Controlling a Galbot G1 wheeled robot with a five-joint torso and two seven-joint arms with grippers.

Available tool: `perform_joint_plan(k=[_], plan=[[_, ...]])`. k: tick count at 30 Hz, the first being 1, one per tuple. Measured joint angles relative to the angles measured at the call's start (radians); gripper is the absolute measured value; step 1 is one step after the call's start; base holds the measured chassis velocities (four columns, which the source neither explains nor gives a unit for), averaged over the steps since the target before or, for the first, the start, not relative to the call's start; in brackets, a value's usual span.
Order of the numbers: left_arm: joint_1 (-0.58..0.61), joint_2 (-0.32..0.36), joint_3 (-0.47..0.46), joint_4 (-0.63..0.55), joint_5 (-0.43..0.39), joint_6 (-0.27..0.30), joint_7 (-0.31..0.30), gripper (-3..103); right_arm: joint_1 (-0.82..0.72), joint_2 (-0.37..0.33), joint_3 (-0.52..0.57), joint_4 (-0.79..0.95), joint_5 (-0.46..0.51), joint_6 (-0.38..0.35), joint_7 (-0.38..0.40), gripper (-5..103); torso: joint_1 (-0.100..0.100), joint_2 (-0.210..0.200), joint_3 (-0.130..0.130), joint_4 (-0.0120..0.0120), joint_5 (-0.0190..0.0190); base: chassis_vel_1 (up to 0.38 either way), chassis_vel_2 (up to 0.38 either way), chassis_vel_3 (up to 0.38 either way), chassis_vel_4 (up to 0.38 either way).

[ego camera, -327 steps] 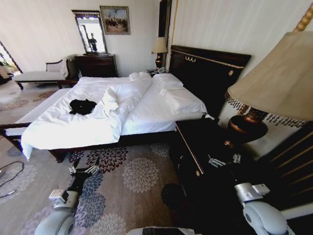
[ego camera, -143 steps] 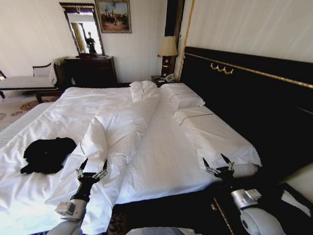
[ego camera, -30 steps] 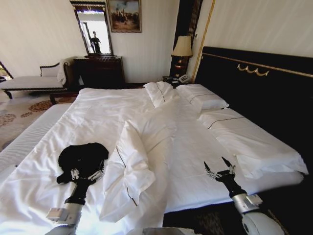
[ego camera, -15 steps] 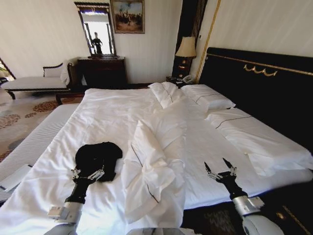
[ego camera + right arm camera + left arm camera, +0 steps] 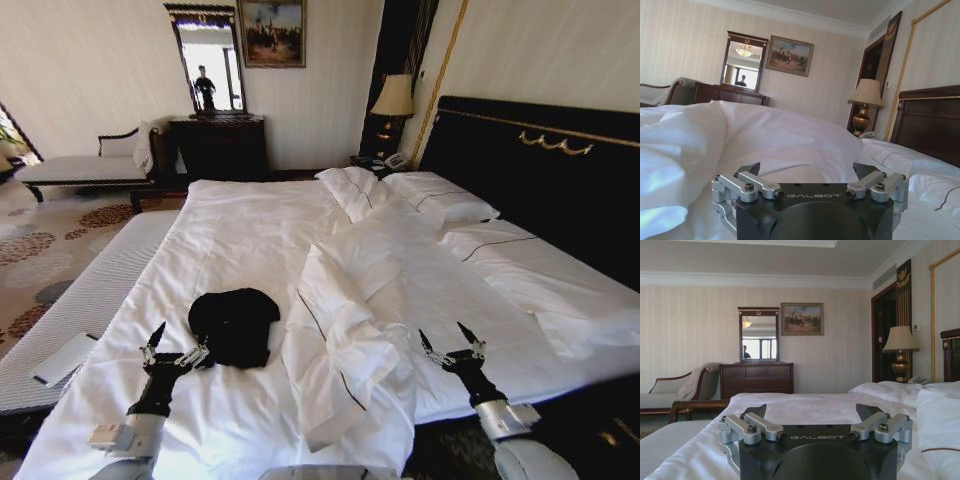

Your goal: Fold the clothes on the bed.

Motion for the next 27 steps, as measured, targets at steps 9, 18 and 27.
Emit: perform_joint_plan(k=[9, 18, 27], plan=[[0.005, -0.001, -0.002, 0.008, -0.003, -0.008, 0.003, 100, -0.055, 0.020, -0.021, 0.143, 0.146, -0.062, 0.047, 100, 0.000, 0.000, 0.000, 0.0000, -0.0007, 0.147, 0.138, -0.148, -0.151], [0.019, -0.005, -0.003, 0.027, -0.004, -0.023, 0.006, 100, -0.106, 0.042, -0.104, 0.283, 0.279, -0.210, 0.066, 100, 0.000, 0.000, 0.000, 0.0000, 0.0003, 0.023, 0.022, -0.018, -0.019], [0.014, -0.015, -0.002, 0.021, 0.002, -0.021, 0.006, 100, -0.083, -0.046, -0.117, 0.236, 0.325, -0.265, 0.068, 100, 0.000, 0.000, 0.000, 0.0001, -0.0005, 0.000, 0.000, 0.000, 0.000]])
